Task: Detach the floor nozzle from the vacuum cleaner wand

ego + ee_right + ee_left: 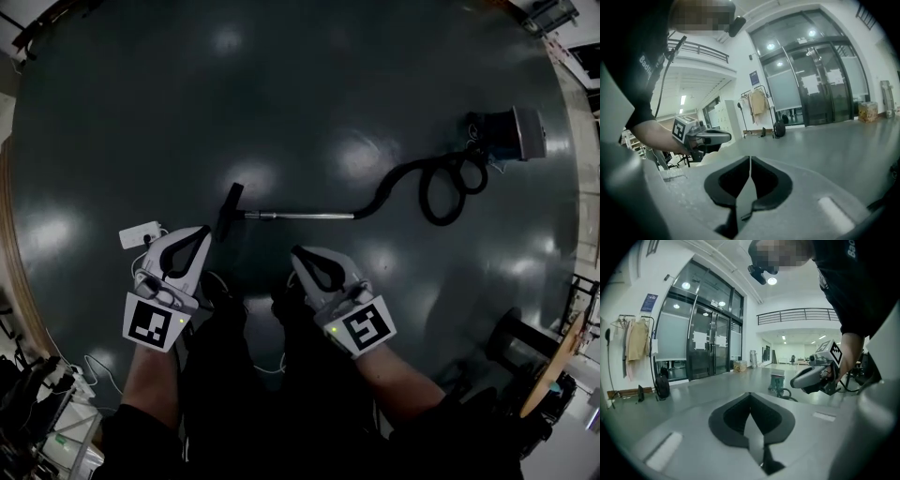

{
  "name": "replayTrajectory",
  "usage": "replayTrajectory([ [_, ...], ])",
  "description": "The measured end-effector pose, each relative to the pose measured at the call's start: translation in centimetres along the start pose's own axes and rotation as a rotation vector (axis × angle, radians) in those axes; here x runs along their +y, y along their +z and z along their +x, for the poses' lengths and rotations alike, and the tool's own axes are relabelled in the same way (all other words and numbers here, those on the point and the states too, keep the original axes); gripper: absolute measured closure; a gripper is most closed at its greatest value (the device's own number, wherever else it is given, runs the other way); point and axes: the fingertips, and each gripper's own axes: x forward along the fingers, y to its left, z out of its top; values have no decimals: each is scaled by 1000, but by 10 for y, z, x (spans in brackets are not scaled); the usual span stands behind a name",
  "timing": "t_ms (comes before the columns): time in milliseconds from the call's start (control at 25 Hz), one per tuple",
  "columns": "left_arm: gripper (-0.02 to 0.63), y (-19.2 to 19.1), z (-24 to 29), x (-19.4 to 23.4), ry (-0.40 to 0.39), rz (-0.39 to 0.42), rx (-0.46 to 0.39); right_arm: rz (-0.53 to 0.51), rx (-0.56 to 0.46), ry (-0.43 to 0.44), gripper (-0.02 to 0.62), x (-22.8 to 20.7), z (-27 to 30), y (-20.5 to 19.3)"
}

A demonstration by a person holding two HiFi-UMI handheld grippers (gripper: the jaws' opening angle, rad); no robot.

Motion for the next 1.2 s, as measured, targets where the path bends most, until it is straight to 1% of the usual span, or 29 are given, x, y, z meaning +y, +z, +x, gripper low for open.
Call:
replayTrajectory([
  [160,604,-48,32,5,-21,-46,-5,30,28,-14,581,-22,28,-55],
  [400,604,-118,74,2,-38,-68,-4,47,21,-33,581,-64,65,-123],
  [560,604,-165,82,3,-53,-74,12,46,16,-27,581,-75,90,-163],
  [720,604,-204,93,10,-67,-73,24,28,10,6,583,-82,114,-192],
  [800,604,-218,98,14,-86,-59,33,12,11,26,583,-84,124,-205],
  [920,604,-237,108,21,-127,0,50,-23,19,55,583,-90,139,-223],
  [1040,604,-258,119,30,-143,53,63,-57,23,86,581,-95,153,-243],
  [1120,604,-275,126,35,-142,59,68,-83,34,112,581,-99,162,-258],
  [1200,604,-296,133,37,-149,50,82,-102,62,147,581,-103,170,-275],
])
